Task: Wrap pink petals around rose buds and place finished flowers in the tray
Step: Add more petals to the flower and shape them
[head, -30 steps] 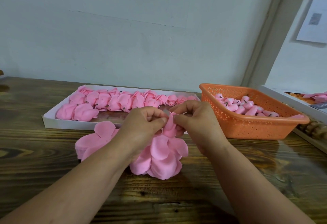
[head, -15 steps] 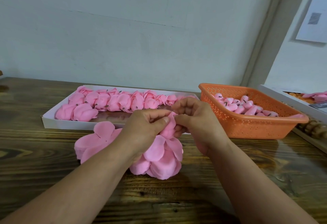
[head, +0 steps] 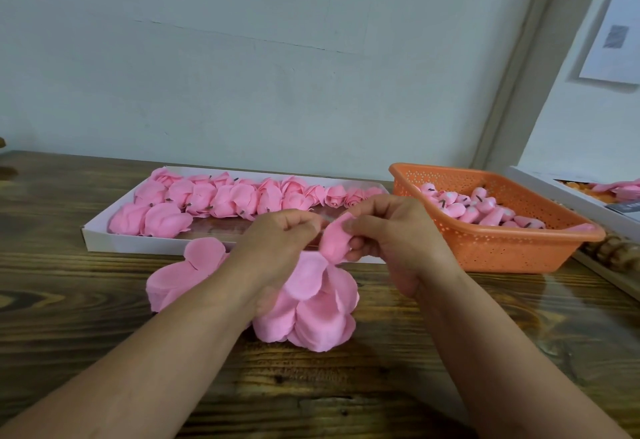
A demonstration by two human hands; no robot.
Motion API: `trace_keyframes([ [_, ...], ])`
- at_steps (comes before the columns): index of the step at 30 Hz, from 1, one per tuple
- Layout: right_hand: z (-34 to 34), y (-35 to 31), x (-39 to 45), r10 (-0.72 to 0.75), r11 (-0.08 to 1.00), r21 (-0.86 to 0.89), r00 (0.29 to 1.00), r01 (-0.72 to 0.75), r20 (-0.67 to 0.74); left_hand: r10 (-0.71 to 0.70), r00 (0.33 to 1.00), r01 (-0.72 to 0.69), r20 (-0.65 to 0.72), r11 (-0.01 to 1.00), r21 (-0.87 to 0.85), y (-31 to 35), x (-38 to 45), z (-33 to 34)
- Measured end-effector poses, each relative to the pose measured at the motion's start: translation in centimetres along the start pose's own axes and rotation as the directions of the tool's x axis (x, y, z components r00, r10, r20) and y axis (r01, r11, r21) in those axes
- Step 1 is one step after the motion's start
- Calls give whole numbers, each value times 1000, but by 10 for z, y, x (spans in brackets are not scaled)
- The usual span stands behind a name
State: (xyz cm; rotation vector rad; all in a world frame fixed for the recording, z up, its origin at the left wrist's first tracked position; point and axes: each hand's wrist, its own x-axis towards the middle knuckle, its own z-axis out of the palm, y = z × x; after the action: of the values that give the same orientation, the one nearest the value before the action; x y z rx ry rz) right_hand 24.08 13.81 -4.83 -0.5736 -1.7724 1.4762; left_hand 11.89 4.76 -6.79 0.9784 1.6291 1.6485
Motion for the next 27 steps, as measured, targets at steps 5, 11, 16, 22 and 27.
trace_keyframes([
  [5, -10, -2, 3, -2, 997, 78, 996, 9, -92, -73, 970, 96, 234, 992, -87, 3, -4, -4],
  [11, -4, 0, 2, 19, 999, 37, 997, -16, -78, 18, 954, 22, 298, 991, -132, -1, -3, -5],
  [16, -5, 0, 2, 5, 1000, 12, 997, -4, -76, 62, 950, -37, 305, 995, -88, -3, -5, -3],
  [22, -3, 1, 1, 0, 999, -34, 997, -2, -71, 95, 958, -101, 271, 995, 8, -4, -7, 0],
  [27, -4, 1, 2, -3, 999, -54, 995, -2, -102, 88, 967, -73, 237, 995, -70, -4, -6, 1],
])
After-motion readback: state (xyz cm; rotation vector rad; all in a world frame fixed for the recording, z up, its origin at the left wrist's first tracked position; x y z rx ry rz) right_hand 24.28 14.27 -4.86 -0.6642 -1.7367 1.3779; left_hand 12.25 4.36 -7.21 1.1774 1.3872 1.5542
